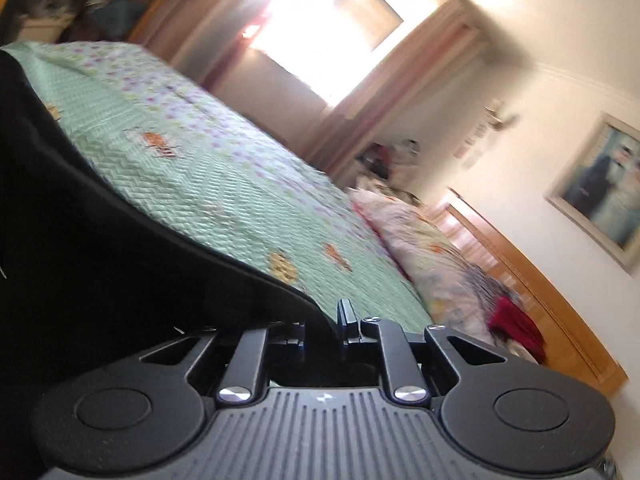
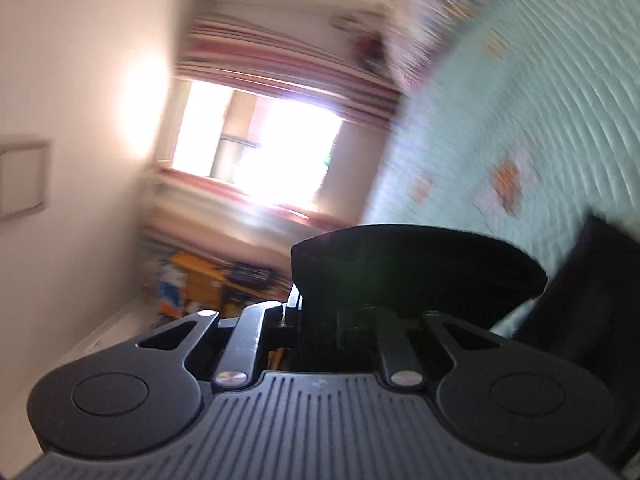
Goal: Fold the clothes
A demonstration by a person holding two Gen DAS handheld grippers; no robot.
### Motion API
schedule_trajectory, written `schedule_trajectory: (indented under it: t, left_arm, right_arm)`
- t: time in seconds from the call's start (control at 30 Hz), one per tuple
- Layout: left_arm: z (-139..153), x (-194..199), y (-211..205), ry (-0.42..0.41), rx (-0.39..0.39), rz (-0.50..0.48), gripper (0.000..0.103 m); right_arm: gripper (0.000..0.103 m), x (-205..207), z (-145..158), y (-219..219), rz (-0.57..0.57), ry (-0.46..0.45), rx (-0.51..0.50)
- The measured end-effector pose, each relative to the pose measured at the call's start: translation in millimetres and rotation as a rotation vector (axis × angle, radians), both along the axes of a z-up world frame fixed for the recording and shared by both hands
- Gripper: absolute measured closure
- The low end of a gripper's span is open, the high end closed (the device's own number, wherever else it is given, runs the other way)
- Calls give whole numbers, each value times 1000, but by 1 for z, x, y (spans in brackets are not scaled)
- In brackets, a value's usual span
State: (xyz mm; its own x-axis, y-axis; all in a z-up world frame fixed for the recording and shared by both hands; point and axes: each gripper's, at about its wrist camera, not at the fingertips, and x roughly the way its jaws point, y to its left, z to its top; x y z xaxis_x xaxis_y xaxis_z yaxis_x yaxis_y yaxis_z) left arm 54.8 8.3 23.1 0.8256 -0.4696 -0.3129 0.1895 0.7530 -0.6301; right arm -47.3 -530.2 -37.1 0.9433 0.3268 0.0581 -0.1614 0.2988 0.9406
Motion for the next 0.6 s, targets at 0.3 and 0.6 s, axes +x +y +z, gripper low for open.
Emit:
schedule_trajectory:
  t: [0.3,0.6]
  left_arm:
    - [-145,-53,-18,363,54,-93,87]
    - [-127,-40,-23,355,31,-95,86]
  right_arm:
    - [93,-84,-150,-8,-88,426,-17]
    - [89,-64,-120,-11,-88,398,-33]
